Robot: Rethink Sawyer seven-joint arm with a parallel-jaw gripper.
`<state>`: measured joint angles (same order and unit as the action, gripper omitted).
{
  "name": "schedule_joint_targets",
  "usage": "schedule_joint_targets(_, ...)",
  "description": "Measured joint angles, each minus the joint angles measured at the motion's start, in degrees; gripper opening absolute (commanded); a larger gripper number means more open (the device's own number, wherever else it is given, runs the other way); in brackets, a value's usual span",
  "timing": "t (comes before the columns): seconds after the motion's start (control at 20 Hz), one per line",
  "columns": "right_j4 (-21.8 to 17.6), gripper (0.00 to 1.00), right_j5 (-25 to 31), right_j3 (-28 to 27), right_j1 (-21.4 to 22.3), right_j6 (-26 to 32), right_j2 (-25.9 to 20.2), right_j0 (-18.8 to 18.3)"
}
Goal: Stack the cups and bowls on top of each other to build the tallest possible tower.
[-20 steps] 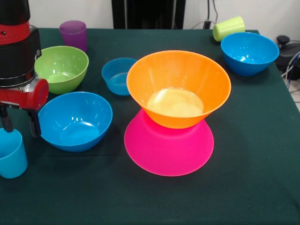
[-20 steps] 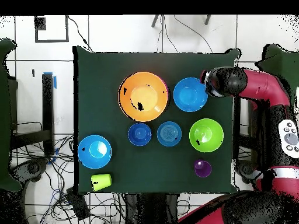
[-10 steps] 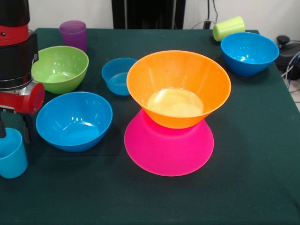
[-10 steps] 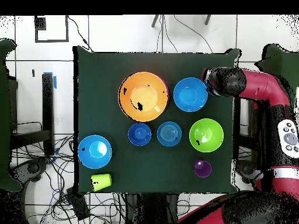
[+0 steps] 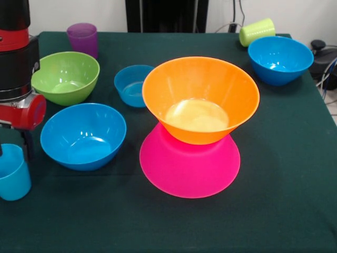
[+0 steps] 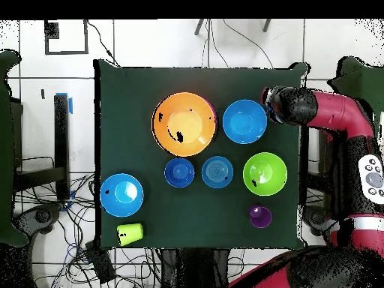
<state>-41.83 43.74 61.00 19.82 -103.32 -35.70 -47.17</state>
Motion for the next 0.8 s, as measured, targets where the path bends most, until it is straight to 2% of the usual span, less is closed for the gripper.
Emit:
schedule_joint_targets(0.3,0.0,1.0,-1.4,0.0,-1.0,0.0,-0.1,-0.9)
schedule_joint_targets(0.8,0.1,1.0,-1.8,0.0,-6.0,1.6,-0.9,-3.5)
